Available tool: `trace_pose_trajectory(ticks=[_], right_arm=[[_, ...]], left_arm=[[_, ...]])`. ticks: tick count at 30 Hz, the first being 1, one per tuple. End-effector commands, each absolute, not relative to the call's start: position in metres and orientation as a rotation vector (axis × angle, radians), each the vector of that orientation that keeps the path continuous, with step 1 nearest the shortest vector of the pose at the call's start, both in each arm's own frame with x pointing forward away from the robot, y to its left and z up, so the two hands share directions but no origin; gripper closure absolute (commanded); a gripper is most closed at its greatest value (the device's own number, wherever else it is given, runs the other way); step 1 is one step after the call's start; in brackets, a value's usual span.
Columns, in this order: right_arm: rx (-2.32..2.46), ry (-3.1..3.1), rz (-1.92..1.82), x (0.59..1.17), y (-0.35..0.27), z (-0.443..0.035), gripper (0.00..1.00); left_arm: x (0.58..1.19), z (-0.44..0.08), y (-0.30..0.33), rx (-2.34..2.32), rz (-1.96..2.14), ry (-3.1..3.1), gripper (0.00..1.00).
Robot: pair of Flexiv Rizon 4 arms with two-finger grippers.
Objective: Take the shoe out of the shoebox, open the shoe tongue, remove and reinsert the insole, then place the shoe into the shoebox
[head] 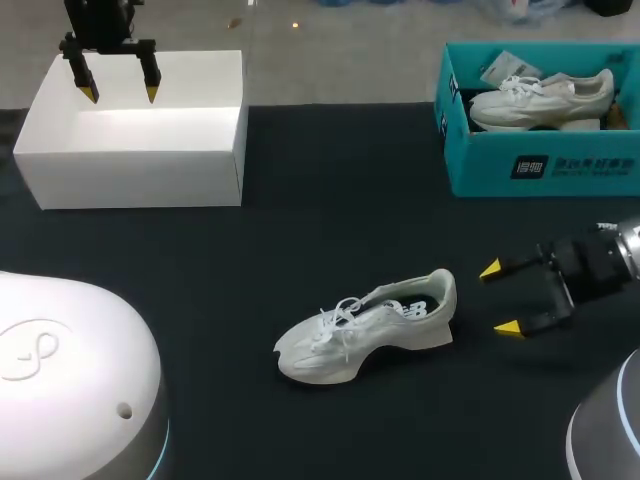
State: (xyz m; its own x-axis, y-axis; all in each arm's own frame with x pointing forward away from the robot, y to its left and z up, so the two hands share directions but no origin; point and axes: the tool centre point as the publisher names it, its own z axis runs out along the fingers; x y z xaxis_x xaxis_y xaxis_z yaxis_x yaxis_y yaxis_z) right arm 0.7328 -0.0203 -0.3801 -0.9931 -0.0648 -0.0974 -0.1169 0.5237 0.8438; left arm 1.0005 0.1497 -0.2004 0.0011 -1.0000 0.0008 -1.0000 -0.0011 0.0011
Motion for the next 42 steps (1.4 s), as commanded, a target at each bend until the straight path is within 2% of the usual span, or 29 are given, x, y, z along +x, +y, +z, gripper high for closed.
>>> trace_pose_trajectory(ticks=[1, 18, 32, 42], right_arm=[[-0.222, 2.725, 1.542, 0.75, 0.001, -0.395, 0.0], [-0.262, 2.722, 1.681, 0.738, 0.049, -0.411, 0.0], [-0.349, 2.763, 1.7, 0.751, 0.073, -0.423, 0.0], [-0.355, 2.782, 1.745, 0.733, 0.092, -0.432, 0.0]], left_arm=[[1.0, -0.2, 0.15, 2.222, -0.001, -2.22, 0.0], [1.0, -0.2, 0.15, 2.222, -0.001, -2.22, 0.0], [1.0, -0.2, 0.15, 2.222, -0.001, -2.22, 0.0], [1.0, -0.2, 0.15, 2.222, -0.001, -2.22, 0.0]])
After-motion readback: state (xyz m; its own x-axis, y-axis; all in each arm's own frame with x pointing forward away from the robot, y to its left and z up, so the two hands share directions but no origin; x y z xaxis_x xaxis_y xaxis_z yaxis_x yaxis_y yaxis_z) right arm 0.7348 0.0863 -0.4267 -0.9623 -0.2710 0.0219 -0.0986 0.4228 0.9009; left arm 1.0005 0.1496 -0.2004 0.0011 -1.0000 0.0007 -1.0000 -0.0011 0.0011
